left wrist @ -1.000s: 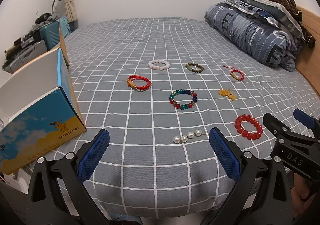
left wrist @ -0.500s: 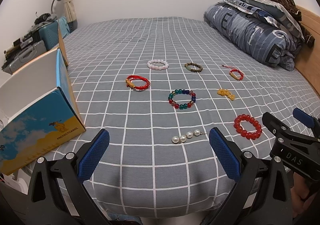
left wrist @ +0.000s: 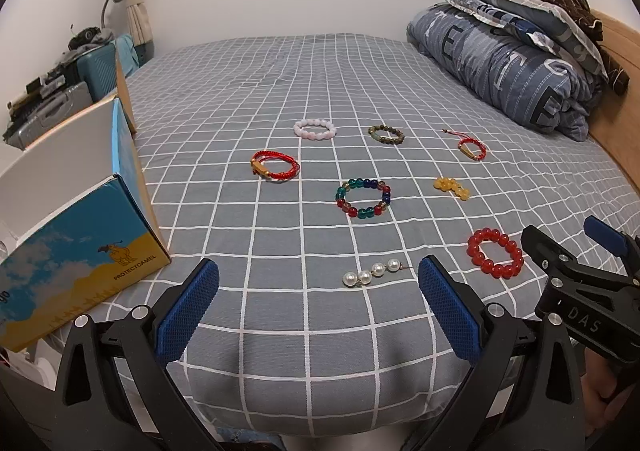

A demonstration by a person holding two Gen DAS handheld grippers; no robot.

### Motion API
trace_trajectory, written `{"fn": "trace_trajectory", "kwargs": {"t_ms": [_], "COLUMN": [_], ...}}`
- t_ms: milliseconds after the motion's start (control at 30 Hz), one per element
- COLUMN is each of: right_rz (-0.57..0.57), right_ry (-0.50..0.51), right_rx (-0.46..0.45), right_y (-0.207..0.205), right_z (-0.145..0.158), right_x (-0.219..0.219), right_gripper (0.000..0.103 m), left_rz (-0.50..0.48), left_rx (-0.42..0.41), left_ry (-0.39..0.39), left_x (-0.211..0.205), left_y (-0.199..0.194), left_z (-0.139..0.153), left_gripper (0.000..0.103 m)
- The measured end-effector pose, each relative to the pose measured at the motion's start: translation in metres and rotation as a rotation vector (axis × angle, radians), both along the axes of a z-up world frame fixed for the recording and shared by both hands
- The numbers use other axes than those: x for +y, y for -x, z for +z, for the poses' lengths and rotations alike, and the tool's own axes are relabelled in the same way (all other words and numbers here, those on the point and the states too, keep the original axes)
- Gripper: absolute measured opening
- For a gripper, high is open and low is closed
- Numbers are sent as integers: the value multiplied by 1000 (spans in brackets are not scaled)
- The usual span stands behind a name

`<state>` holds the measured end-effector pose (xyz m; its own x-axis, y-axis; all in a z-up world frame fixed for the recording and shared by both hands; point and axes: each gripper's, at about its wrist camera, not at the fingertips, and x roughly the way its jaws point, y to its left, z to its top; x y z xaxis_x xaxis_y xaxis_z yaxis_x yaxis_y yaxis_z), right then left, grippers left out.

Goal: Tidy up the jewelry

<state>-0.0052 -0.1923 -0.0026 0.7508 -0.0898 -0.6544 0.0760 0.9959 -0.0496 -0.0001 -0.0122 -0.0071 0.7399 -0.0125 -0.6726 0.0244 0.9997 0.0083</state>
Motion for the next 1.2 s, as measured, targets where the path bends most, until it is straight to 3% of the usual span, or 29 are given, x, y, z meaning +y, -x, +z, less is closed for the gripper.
{"fn": "trace_trajectory", "kwargs": {"t_ms": [533, 733, 967, 1200], "right_rz": [11, 7, 21, 55], "right_ry": [17, 10, 35, 8], "right_rx": [4, 61, 185, 273], "right_y": [-3, -22, -60, -79], "right_z": [6, 18, 7, -30], "right_x": [2, -7, -8, -5], "right_gripper": [94, 94, 94, 94], "left_rz": [39, 74, 83, 95], "left_rx": [0, 28, 150, 221], "left_ry": [-19, 1, 54, -24], "left_x": [6, 17, 31, 35], "left_y": [-10, -49, -127, -188], "left_z": [9, 24, 18, -8], "left_gripper": [97, 97, 97, 97]}}
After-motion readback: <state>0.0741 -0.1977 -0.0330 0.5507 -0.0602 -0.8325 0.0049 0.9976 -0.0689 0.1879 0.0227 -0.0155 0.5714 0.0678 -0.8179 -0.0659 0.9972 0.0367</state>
